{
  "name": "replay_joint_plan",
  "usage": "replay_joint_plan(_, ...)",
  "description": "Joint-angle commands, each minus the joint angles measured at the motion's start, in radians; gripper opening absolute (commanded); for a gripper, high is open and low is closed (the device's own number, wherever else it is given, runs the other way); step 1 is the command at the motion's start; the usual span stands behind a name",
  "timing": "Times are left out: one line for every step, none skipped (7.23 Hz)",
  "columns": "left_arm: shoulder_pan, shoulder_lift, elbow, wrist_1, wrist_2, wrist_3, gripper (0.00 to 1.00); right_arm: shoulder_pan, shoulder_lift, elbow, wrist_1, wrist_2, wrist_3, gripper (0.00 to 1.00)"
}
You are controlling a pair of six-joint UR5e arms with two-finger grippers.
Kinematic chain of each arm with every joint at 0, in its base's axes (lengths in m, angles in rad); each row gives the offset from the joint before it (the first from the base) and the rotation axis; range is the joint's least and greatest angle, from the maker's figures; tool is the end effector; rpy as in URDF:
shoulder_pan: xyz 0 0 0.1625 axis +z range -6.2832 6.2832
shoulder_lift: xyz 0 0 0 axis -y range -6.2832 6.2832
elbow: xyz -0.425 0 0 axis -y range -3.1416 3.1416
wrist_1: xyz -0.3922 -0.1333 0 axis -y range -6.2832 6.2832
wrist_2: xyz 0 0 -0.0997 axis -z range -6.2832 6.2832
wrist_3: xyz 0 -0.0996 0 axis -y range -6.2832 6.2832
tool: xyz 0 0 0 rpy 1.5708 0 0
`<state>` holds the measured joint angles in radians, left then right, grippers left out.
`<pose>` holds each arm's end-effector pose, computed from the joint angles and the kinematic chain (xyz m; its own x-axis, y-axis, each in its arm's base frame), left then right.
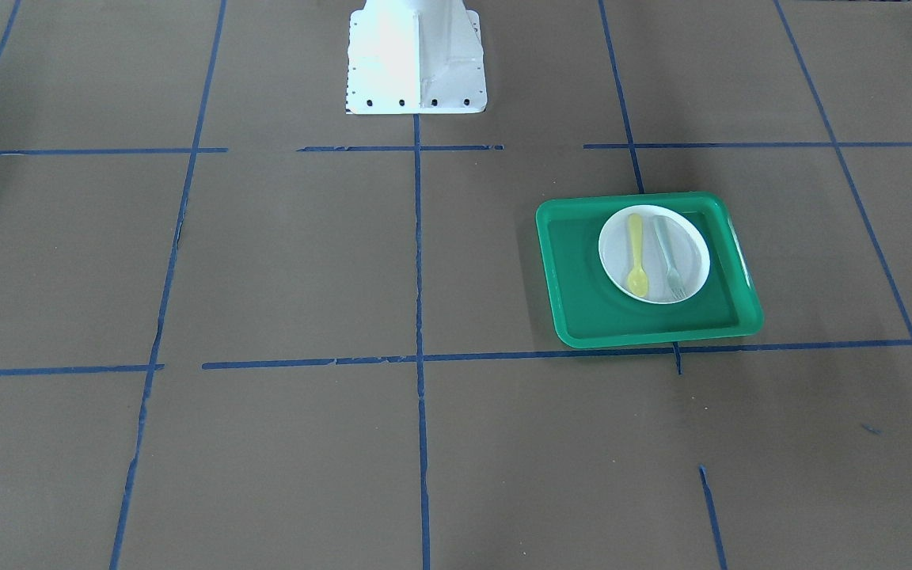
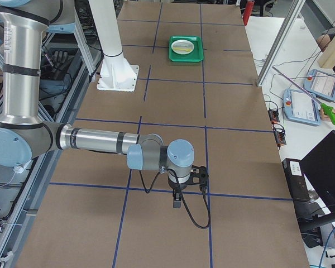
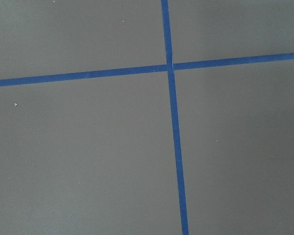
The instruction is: Place spoon
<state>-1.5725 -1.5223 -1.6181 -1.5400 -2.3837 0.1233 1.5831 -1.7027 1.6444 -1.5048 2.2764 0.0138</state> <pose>-0.0618 -0.4690 0.6591 0.6823 0.0987 -0.7243 -0.0828 0.9949 0.0575 0.0741 -0.4350 0.6817 0.7610 0.0182 0.6485 -0.0228 0.9997 -0.0013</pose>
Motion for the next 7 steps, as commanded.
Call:
replay_joint_plan(0.0,-0.002,-0.008,-0.002,0.0,-0.001,1.0,0.0,0.0,0.0,0.0,0.0,0.0,1.0)
replay_joint_plan(0.0,-0.004,-0.019,-0.002,0.0,-0.005,1.0,0.0,0.0,0.0,0.0,0.0,0.0,1.0)
replay_joint_plan(0.0,-0.016,-0.032,-0.002,0.001,-0.011,1.0,0.0,0.0,0.0,0.0,0.0,0.0,1.0)
replay_joint_plan(0.002,-0.03,-0.083,-0.002,0.027,-0.043,1.0,0.0,0.0,0.0,0.0,0.0,-0.002,1.0)
replay_joint_plan(0.038,-0.032,-0.164,-0.002,0.072,-0.139,1.0,0.0,0.0,0.0,0.0,0.0,0.0,1.0)
replay_joint_plan(0.107,-0.033,-0.248,-0.002,0.077,-0.228,1.0,0.0,0.0,0.0,0.0,0.0,0.0,1.0)
replay_joint_plan(0.18,-0.036,-0.3,-0.014,0.074,-0.335,1.0,0.0,0.0,0.0,0.0,0.0,0.0,1.0)
